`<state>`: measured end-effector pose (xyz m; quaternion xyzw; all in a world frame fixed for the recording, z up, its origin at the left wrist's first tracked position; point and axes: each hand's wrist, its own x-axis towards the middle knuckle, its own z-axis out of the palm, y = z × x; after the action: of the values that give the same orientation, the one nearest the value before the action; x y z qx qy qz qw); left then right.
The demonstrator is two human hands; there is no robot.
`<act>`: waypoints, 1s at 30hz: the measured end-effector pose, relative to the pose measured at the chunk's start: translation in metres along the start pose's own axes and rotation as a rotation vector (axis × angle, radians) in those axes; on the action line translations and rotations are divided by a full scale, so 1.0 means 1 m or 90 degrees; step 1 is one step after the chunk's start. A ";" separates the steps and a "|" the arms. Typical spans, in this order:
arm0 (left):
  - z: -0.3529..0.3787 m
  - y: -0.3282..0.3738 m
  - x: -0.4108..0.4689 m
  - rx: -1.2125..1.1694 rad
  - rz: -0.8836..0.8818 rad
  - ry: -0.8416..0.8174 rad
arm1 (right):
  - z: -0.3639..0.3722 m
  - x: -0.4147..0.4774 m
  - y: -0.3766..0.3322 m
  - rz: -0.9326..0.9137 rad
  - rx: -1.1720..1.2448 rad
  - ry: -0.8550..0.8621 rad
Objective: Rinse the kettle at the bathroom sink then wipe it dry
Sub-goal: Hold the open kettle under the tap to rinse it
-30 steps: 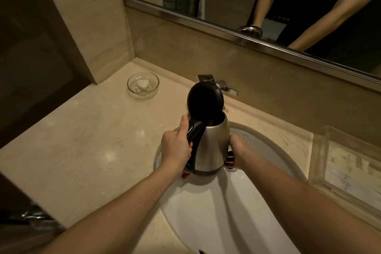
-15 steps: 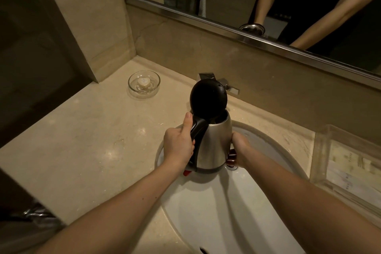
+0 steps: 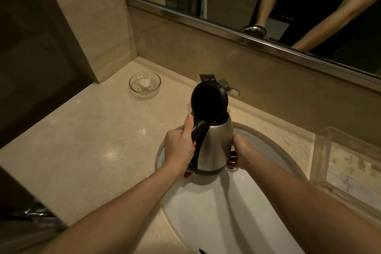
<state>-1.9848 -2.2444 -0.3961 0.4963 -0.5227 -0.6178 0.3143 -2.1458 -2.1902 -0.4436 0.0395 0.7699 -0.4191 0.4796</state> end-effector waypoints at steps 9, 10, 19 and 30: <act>0.003 -0.004 0.002 -0.023 -0.008 -0.003 | 0.001 -0.001 -0.001 0.019 0.016 0.018; 0.003 -0.005 0.002 -0.021 -0.007 -0.002 | 0.001 -0.002 -0.001 0.019 0.020 0.016; 0.004 -0.005 0.001 -0.015 -0.008 -0.001 | -0.001 -0.004 0.000 0.017 0.025 0.006; 0.006 -0.011 -0.003 -0.025 -0.012 -0.005 | -0.006 -0.001 0.011 -0.004 0.025 0.011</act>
<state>-1.9877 -2.2369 -0.4059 0.4923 -0.5072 -0.6328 0.3162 -2.1441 -2.1791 -0.4480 0.0503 0.7661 -0.4350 0.4706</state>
